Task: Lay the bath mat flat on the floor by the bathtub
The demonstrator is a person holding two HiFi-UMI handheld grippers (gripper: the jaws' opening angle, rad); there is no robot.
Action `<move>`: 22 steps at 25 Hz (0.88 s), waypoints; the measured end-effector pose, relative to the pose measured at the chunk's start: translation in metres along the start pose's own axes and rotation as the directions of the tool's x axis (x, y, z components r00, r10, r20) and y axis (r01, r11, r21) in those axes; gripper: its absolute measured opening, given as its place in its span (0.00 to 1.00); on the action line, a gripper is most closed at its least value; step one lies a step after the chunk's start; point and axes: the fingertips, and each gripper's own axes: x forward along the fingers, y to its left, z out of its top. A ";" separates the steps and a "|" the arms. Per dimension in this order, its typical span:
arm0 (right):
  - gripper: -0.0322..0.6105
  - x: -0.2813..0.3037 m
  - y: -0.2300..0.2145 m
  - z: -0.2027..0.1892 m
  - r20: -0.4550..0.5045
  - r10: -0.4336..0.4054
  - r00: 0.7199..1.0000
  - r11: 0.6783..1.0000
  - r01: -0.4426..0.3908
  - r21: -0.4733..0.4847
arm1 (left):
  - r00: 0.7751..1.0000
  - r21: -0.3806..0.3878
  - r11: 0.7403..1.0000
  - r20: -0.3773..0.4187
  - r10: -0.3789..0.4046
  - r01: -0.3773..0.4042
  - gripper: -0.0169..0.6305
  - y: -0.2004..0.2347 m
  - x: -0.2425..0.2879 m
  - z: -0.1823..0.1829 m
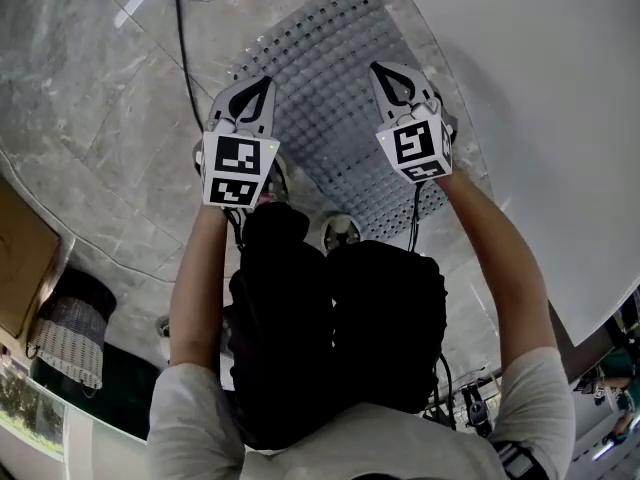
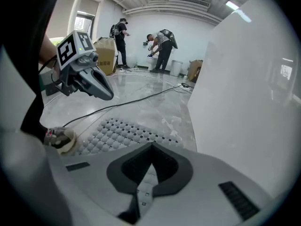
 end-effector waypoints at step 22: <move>0.06 -0.333 0.001 0.175 -0.195 -0.179 0.964 0.885 0.245 0.396 | 0.972 -0.162 0.981 -0.193 -0.132 0.101 0.04 -0.073 -0.297 0.188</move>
